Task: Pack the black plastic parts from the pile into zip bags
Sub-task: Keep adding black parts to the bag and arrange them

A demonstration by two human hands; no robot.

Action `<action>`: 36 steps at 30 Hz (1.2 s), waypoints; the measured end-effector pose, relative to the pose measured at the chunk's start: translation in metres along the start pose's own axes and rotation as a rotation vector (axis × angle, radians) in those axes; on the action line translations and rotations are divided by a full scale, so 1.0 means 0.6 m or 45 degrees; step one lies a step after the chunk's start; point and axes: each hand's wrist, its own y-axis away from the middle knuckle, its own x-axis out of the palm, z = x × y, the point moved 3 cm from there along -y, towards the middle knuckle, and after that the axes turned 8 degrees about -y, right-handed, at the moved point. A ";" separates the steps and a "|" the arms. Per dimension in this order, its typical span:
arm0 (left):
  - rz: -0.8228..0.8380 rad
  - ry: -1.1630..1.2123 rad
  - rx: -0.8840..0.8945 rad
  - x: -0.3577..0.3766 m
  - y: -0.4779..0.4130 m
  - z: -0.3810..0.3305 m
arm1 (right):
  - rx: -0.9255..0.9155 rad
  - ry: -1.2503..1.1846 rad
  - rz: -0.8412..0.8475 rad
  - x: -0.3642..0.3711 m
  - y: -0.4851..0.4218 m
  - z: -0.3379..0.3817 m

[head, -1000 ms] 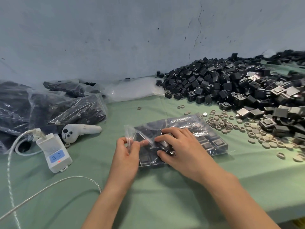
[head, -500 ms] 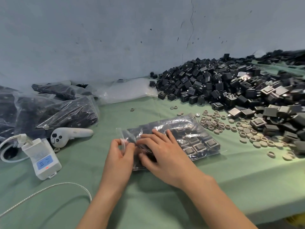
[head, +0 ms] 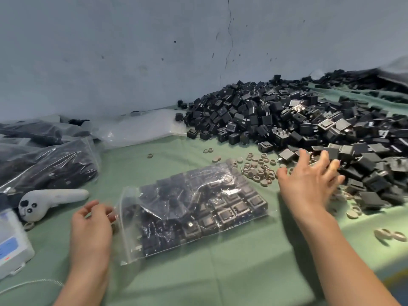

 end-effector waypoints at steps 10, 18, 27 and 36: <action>-0.042 -0.018 -0.010 0.046 -0.030 -0.013 | -0.076 0.082 0.046 0.022 -0.058 -0.003; -0.058 0.099 -0.040 0.054 -0.050 -0.032 | -0.116 -0.003 0.027 0.034 -0.049 -0.011; 0.054 0.081 -0.085 0.010 -0.034 -0.014 | -0.175 -0.335 0.043 0.015 -0.041 -0.001; 0.300 -0.180 -0.006 0.018 -0.008 -0.029 | -0.311 -0.870 0.061 0.009 0.015 0.061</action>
